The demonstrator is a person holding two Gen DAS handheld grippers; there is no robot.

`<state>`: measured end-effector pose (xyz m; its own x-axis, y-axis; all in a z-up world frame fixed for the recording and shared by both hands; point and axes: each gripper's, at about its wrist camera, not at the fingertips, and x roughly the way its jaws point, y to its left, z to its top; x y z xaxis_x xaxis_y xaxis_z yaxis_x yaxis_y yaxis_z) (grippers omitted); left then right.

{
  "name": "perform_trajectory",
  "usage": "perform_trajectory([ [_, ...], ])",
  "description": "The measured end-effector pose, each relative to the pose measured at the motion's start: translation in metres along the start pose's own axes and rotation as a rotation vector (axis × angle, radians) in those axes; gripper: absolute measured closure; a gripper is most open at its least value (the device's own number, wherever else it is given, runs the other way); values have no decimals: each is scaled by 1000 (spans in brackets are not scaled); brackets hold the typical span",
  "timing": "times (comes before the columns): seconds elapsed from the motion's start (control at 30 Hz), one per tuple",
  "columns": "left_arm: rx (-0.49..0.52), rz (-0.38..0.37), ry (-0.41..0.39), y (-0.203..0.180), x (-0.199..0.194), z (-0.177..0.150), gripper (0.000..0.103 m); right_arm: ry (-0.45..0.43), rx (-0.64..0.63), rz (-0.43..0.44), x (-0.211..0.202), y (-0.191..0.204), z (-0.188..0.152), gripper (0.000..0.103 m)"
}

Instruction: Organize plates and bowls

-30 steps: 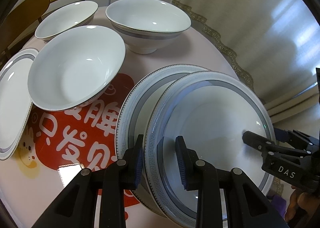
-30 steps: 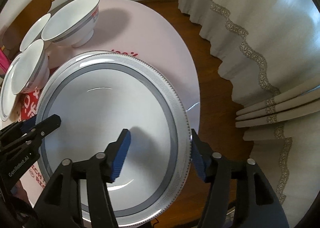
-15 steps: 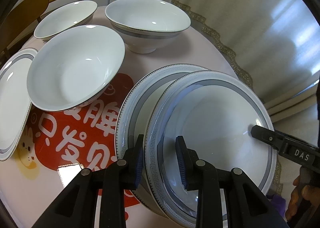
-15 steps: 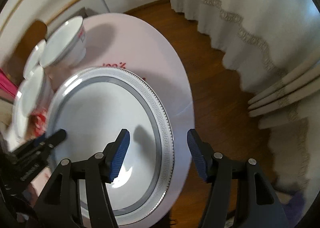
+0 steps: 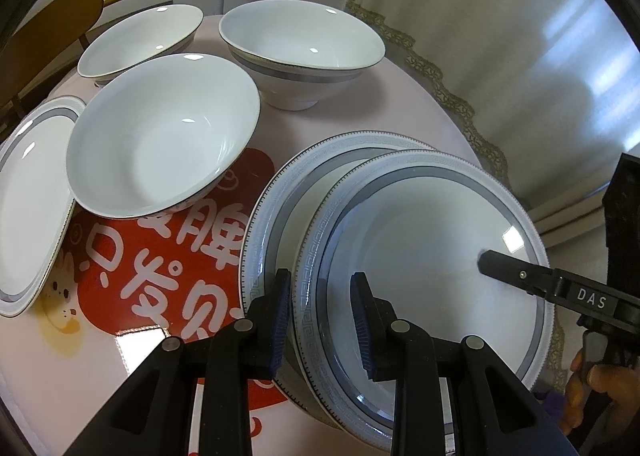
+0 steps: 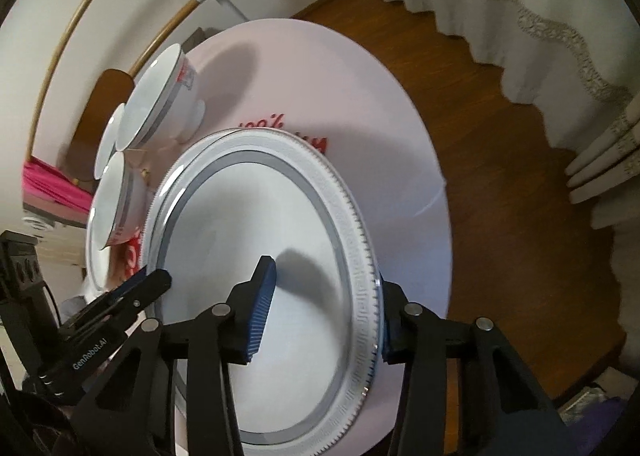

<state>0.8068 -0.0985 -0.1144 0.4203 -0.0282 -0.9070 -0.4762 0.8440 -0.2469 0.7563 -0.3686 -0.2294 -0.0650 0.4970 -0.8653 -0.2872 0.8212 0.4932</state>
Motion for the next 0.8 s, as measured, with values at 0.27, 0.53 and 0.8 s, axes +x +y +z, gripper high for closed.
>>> perform_trajectory([
  [0.27, 4, 11, 2, -3, -1, 1, 78, 2, 2, 37, 4, -1, 2, 61],
  [0.53, 5, 16, 1, -5, 2, 1, 78, -40, -93, -3, -22, 5, -1, 57],
  [0.8, 3, 18, -3, -4, 4, 2, 78, -131, -234, -50, -47, 18, 1, 42],
])
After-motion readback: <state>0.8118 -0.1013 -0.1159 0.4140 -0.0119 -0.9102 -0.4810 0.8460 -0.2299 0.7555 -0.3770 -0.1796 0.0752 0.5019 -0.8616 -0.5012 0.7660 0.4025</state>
